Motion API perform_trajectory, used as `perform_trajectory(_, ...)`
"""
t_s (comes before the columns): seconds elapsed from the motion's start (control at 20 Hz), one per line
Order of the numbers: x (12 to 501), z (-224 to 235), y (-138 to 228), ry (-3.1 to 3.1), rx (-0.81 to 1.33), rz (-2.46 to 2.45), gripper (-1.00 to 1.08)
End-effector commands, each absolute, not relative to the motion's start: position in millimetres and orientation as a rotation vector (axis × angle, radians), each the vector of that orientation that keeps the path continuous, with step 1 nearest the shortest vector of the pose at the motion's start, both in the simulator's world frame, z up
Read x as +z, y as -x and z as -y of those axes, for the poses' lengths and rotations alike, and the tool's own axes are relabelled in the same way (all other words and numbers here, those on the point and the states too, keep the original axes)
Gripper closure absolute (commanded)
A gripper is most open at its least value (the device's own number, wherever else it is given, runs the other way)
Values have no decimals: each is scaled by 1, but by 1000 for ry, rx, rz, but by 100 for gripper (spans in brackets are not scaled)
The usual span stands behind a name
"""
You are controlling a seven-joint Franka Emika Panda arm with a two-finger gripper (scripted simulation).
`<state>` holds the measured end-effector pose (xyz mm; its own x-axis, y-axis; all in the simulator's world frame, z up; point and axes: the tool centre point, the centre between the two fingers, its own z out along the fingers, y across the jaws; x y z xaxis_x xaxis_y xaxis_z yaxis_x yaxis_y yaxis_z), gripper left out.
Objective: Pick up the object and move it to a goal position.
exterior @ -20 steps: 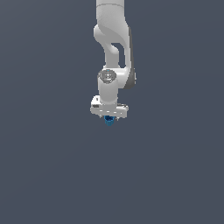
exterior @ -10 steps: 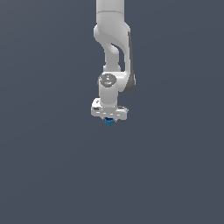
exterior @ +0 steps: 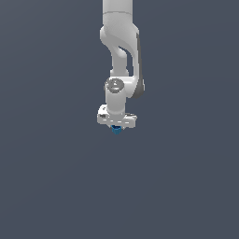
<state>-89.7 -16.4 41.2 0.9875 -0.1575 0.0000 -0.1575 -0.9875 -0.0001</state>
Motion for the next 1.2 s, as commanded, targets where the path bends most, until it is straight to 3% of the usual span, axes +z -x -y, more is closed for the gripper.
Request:
perform_trajectory(0.0,43,17,89,3132,-1,-248,108)
perform_trajectory(0.5,87,21,85,3132,-1,-248,108)
perform_trajectory(1.15,209,34,72,3132,-1,-249,108)
